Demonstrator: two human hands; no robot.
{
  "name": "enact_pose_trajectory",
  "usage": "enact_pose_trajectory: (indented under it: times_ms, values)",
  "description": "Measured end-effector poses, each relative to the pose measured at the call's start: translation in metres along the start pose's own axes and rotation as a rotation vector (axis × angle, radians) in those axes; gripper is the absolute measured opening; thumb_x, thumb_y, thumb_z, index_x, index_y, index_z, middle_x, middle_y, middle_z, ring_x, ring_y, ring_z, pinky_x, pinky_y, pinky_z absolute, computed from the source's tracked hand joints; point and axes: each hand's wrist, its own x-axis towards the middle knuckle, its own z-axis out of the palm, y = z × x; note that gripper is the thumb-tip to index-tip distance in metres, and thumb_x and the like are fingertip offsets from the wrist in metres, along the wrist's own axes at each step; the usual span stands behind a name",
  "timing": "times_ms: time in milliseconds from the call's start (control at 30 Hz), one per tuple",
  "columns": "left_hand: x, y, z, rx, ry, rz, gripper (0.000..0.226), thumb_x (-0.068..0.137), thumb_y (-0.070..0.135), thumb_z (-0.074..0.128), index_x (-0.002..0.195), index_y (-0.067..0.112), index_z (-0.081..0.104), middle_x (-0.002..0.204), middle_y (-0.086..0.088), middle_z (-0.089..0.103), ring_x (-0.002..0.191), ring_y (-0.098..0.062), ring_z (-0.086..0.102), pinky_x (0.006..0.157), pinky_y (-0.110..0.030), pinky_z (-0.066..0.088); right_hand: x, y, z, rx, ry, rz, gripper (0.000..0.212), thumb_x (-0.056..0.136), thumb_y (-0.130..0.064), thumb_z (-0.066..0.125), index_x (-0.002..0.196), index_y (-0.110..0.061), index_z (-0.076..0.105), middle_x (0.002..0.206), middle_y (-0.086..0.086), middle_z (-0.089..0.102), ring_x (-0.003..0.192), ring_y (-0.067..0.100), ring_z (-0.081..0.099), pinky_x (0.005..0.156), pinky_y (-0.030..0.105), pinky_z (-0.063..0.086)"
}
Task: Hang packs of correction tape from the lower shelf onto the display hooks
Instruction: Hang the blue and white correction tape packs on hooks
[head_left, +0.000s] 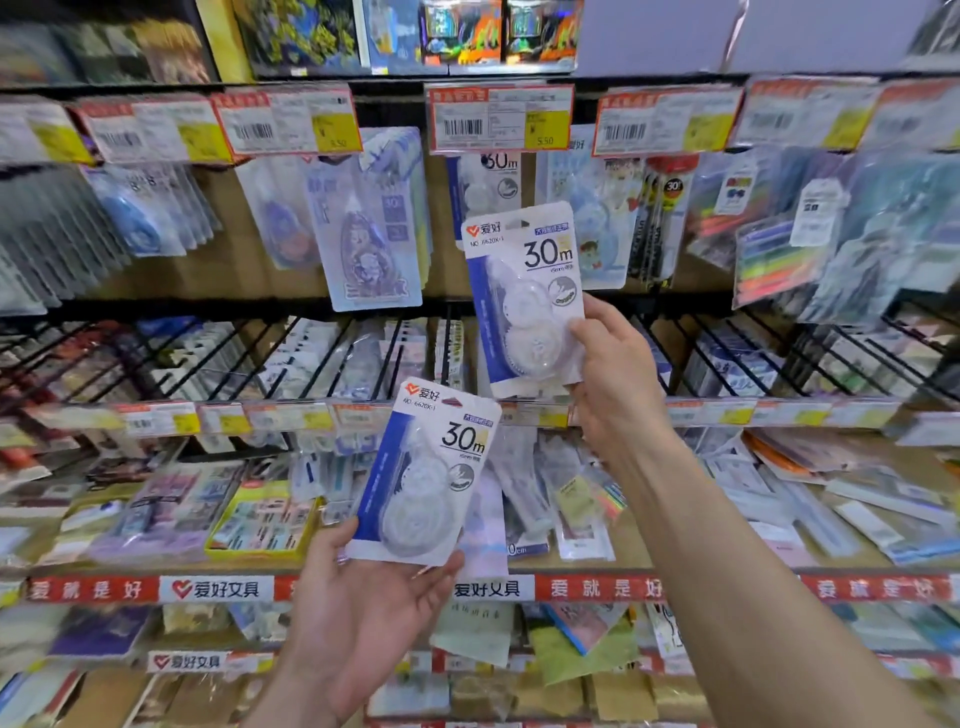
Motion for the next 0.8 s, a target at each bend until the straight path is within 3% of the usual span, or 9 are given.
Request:
enact_pose_trajectory:
  times_ms: [200, 333, 433, 500, 600, 700, 800]
  values:
    - [0.006, 0.001, -0.001, -0.026, -0.007, 0.037, 0.062, 0.084, 0.052, 0.052, 0.118, 0.005, 0.073, 0.133, -0.029, 0.059, 0.109, -0.045, 0.053, 0.088, -0.043, 0.043, 0.010, 0.005, 0.015, 0.069, 0.004, -0.030, 0.011, 0.096, -0.013, 0.068, 0.086, -0.017, 0.070, 0.095, 0.006, 0.075, 0.092, 0.024, 0.069, 0.095, 0.054, 0.056]
    - [0.009, 0.008, -0.004, -0.003, -0.028, 0.044, 0.064, 0.078, 0.051, 0.057, 0.118, 0.004, 0.072, 0.133, -0.031, 0.058, 0.106, -0.045, 0.056, 0.082, -0.042, 0.047, 0.019, 0.000, 0.031, 0.084, 0.025, -0.092, 0.014, 0.092, -0.028, 0.074, 0.080, -0.023, 0.070, 0.094, 0.005, 0.072, 0.092, 0.023, 0.065, 0.096, 0.053, 0.054]
    - [0.014, 0.015, -0.008, 0.024, -0.046, 0.037, 0.075, 0.062, 0.048, 0.074, 0.122, 0.003, 0.069, 0.132, -0.031, 0.059, 0.104, -0.045, 0.058, 0.078, -0.042, 0.053, 0.028, -0.009, 0.042, 0.103, 0.033, -0.166, 0.012, 0.089, -0.033, 0.073, 0.080, -0.026, 0.068, 0.095, 0.004, 0.068, 0.095, 0.022, 0.062, 0.103, 0.055, 0.051]
    - [0.018, 0.018, -0.011, 0.033, -0.066, 0.040, 0.084, 0.053, 0.047, 0.081, 0.124, 0.004, 0.068, 0.133, -0.032, 0.057, 0.104, -0.045, 0.059, 0.078, -0.042, 0.054, 0.034, -0.013, 0.048, 0.085, 0.034, -0.206, 0.015, 0.098, -0.027, 0.067, 0.086, -0.022, 0.061, 0.091, -0.001, 0.064, 0.092, 0.015, 0.059, 0.098, 0.041, 0.052]
    - [0.024, 0.017, -0.013, 0.000, -0.092, 0.062, 0.080, 0.057, 0.047, 0.075, 0.125, 0.004, 0.068, 0.132, -0.033, 0.058, 0.100, -0.045, 0.060, 0.078, -0.043, 0.053, 0.042, -0.016, 0.055, -0.012, 0.039, -0.277, 0.021, 0.104, -0.023, 0.058, 0.084, -0.022, 0.054, 0.078, -0.009, 0.053, 0.070, 0.000, 0.049, 0.071, 0.012, 0.043]
    - [0.028, 0.013, -0.016, -0.043, -0.116, 0.049, 0.072, 0.072, 0.050, 0.057, 0.126, 0.003, 0.067, 0.127, -0.035, 0.060, 0.094, -0.046, 0.062, 0.075, -0.042, 0.051, 0.045, -0.012, 0.057, -0.088, 0.034, -0.295, 0.021, 0.105, -0.026, 0.057, 0.084, -0.022, 0.053, 0.074, -0.011, 0.050, 0.058, -0.004, 0.045, 0.061, 0.009, 0.039]
    - [0.030, 0.012, -0.018, -0.049, -0.099, 0.030, 0.076, 0.060, 0.047, 0.069, 0.122, 0.003, 0.069, 0.126, -0.036, 0.061, 0.092, -0.048, 0.063, 0.069, -0.044, 0.056, 0.043, -0.009, 0.057, -0.116, 0.026, -0.314, 0.018, 0.105, -0.027, 0.058, 0.088, -0.022, 0.054, 0.074, -0.011, 0.053, 0.060, -0.003, 0.047, 0.064, 0.013, 0.041]
